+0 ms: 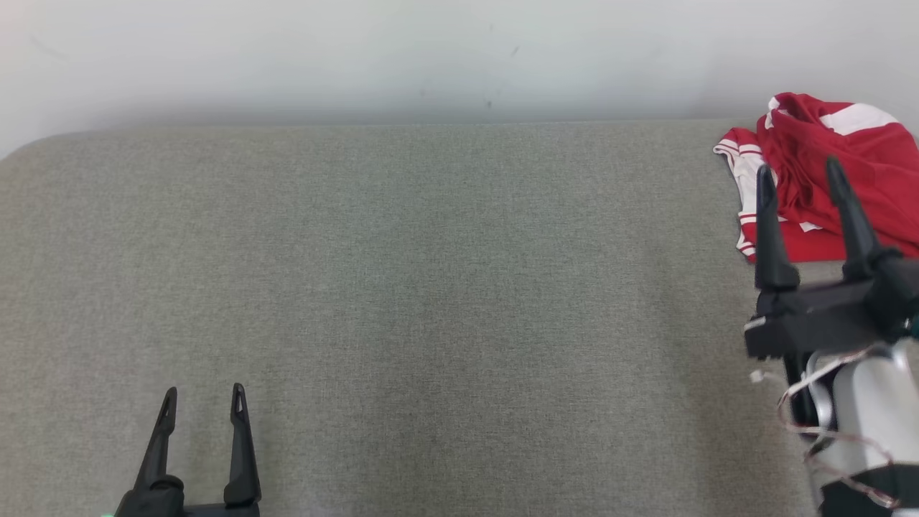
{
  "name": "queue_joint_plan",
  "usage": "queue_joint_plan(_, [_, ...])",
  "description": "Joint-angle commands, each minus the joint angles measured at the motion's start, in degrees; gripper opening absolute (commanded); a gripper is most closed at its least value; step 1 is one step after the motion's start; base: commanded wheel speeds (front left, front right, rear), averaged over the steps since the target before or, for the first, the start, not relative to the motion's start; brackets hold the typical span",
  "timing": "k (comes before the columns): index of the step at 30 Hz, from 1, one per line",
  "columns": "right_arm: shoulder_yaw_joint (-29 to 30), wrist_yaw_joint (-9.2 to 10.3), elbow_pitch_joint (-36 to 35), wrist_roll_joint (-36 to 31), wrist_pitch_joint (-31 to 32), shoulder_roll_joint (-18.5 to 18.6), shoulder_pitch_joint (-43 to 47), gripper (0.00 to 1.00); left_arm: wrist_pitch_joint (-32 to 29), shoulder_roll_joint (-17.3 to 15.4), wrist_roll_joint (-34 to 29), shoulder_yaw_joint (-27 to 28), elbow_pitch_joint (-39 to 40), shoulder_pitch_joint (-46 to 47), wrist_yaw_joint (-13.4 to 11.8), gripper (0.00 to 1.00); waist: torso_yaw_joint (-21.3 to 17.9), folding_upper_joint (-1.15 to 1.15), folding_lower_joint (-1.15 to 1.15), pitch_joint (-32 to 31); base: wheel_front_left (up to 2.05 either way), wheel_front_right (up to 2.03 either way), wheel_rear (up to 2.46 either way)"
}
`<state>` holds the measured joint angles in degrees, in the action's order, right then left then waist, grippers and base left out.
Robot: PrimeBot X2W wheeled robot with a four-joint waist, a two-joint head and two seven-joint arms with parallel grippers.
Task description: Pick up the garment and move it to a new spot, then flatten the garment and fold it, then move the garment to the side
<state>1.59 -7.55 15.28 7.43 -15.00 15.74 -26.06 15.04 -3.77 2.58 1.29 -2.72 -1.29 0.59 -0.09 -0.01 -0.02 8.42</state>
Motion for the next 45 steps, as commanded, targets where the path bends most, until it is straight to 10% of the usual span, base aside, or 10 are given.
queue_joint_plan(1, [1.11,0.18,-1.48,-0.84,-0.24,-1.58,2.03,1.0,0.1,0.22,-0.4,0.11,-0.16,-0.04,0.1,1.0,-0.18,0.01,0.02,-0.08,0.0,0.0,0.0])
queue_joint_plan(13, [4.72,0.18,-9.46,-4.85,-0.14,-12.34,20.0,1.0,0.1,0.57,-0.89,-1.0,-2.2,-0.04,0.25,1.0,0.61,0.01,0.02,-3.01,0.0,0.0,0.0])
queue_joint_plan(45, [-1.3,0.18,-3.22,-1.42,-0.15,-12.92,30.28,1.0,0.1,0.89,0.4,-4.77,-7.39,-4.35,1.23,1.0,0.25,0.01,0.02,-9.06,0.0,0.0,0.0])
